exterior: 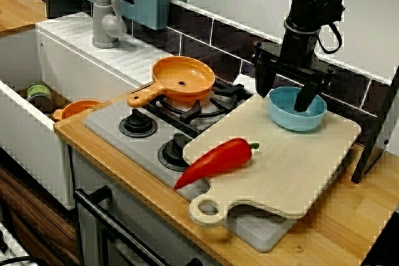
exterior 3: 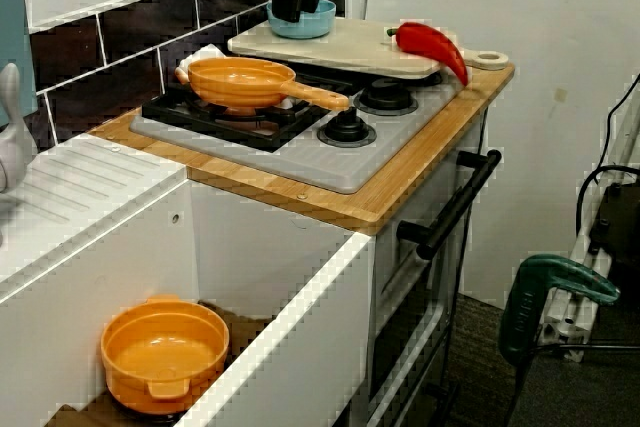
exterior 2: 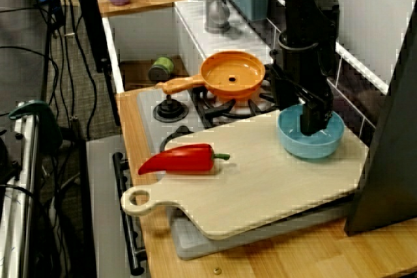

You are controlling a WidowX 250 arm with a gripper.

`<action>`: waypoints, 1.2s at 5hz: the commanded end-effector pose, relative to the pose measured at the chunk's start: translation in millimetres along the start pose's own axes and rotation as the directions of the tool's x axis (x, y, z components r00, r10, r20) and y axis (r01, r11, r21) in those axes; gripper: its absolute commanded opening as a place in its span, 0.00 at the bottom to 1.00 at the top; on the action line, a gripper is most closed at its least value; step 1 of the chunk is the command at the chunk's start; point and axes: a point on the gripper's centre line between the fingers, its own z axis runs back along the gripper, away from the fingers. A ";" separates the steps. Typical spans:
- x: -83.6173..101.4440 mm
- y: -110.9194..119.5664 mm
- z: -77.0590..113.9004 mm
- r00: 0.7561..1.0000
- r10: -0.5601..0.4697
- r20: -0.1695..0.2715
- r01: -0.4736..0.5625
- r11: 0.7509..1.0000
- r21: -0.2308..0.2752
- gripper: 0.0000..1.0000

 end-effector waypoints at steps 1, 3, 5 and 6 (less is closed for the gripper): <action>9.9 10.9 12.2 0.999 0.004 0.037 -0.003 1.000 -0.012 1.00; 11.9 12.3 9.4 0.999 0.000 0.032 0.000 1.000 -0.007 1.00; 12.8 12.6 6.2 1.000 -0.005 0.009 0.005 1.000 -0.009 0.00; 12.3 14.4 10.1 1.000 -0.006 0.004 0.006 1.000 -0.015 0.00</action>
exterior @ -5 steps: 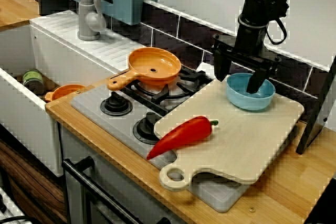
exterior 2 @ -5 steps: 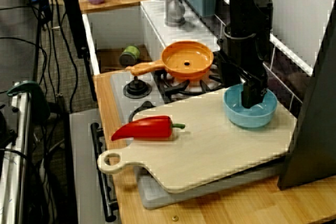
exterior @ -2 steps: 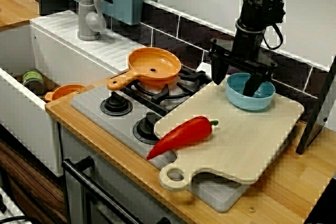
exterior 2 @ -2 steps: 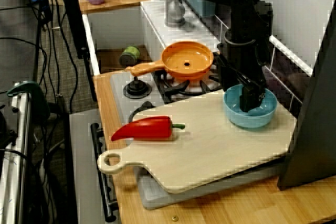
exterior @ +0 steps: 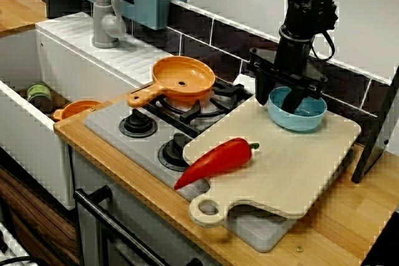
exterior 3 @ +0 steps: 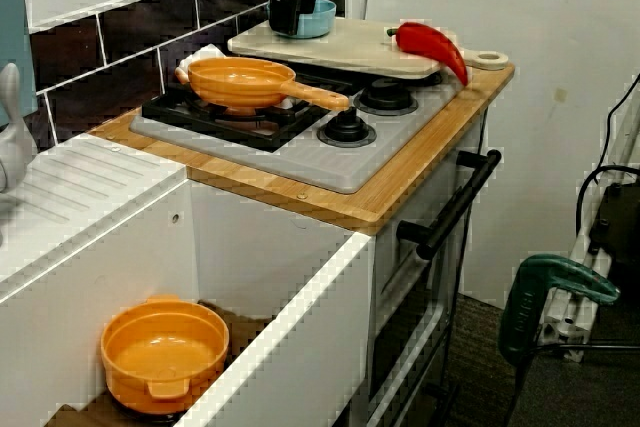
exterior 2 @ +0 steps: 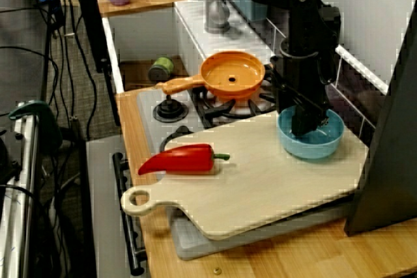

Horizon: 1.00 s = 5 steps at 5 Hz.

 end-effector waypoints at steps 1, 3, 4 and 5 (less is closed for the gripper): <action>6.1 9.9 28.6 0.999 0.010 0.052 -0.008 0.999 -0.040 0.00; -10.1 15.6 33.0 0.998 -0.004 0.059 0.006 0.999 -0.044 0.00; -21.8 20.1 36.9 0.998 -0.011 0.064 0.015 0.998 -0.055 0.00; -32.1 23.2 37.7 0.997 -0.022 0.070 0.026 0.998 -0.057 0.00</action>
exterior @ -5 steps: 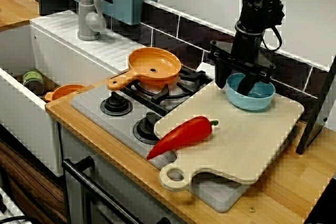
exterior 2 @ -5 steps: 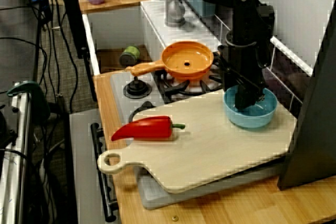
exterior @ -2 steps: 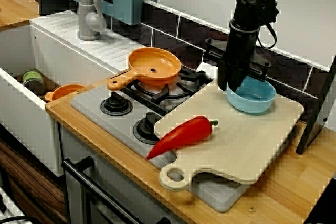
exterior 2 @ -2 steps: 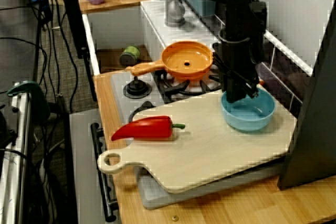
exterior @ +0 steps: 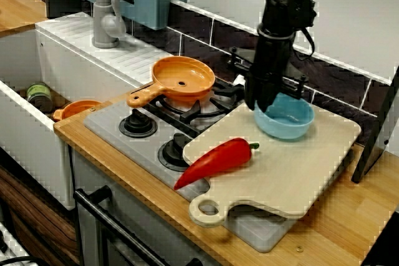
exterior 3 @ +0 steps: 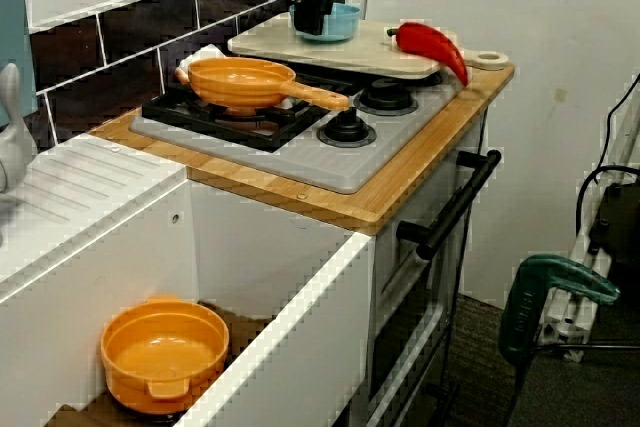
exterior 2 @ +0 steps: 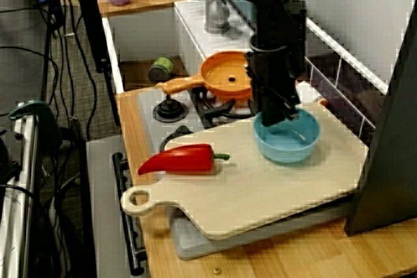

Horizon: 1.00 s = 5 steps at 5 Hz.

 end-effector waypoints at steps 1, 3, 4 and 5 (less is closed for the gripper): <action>-9.8 10.1 29.7 0.997 -0.010 0.083 0.013 0.999 -0.035 0.00; -11.2 12.7 26.5 0.997 -0.004 0.073 0.004 1.000 -0.009 1.00; -6.6 13.9 28.6 0.997 0.006 0.071 -0.005 1.000 -0.014 1.00; -3.2 16.0 32.4 0.997 0.010 0.073 -0.009 1.000 -0.023 1.00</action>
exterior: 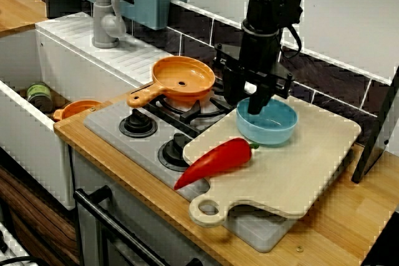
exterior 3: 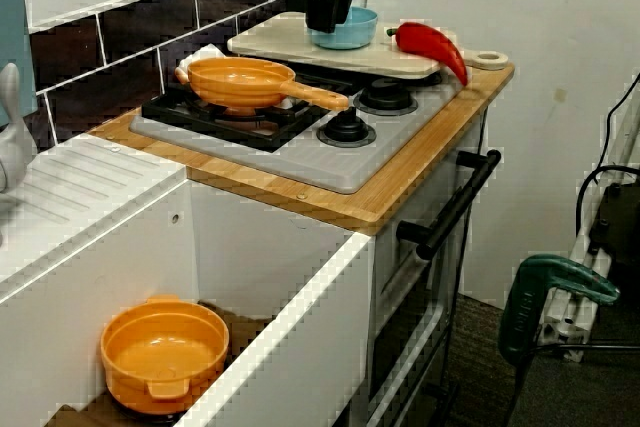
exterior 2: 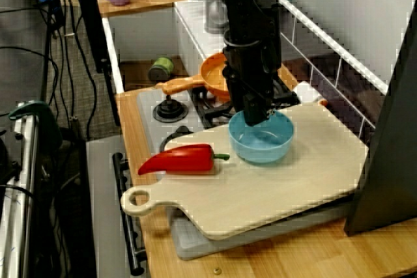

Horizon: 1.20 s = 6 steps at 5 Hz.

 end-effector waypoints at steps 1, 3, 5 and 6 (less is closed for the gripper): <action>13.7 10.7 30.8 0.998 0.018 0.059 -0.015 0.999 -0.051 1.00; 6.7 16.9 51.5 0.994 -0.025 0.109 0.035 0.995 -0.095 1.00; -0.4 22.0 72.1 0.991 -0.015 0.133 0.032 0.992 -0.125 1.00; -9.6 22.4 71.7 0.988 -0.036 0.151 0.054 0.992 -0.118 1.00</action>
